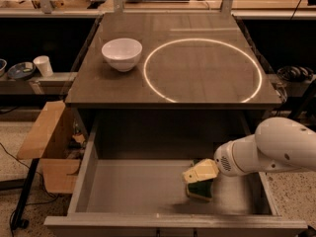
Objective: Place sponge into top drawer
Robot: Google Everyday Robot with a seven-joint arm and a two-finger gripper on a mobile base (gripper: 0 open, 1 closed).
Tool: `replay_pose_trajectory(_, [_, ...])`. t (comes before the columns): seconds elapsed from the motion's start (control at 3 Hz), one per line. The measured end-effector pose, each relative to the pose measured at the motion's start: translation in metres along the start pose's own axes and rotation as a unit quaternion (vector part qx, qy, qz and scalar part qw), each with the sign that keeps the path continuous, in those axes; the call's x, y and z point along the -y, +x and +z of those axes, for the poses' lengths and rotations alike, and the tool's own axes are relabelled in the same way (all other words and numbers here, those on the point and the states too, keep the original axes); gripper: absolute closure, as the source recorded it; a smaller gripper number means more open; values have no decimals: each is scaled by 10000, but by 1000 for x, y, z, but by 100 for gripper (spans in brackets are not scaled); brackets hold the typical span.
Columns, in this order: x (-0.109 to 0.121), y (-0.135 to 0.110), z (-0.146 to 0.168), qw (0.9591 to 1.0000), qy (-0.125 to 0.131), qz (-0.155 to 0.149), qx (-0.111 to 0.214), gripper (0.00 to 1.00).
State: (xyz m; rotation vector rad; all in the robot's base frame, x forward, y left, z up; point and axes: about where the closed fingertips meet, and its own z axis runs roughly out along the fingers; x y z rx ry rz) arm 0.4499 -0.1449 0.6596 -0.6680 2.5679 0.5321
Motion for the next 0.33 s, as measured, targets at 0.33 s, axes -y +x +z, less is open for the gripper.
replay_pose_trajectory(0.33, [0, 0, 0, 10000, 0, 0, 0, 0])
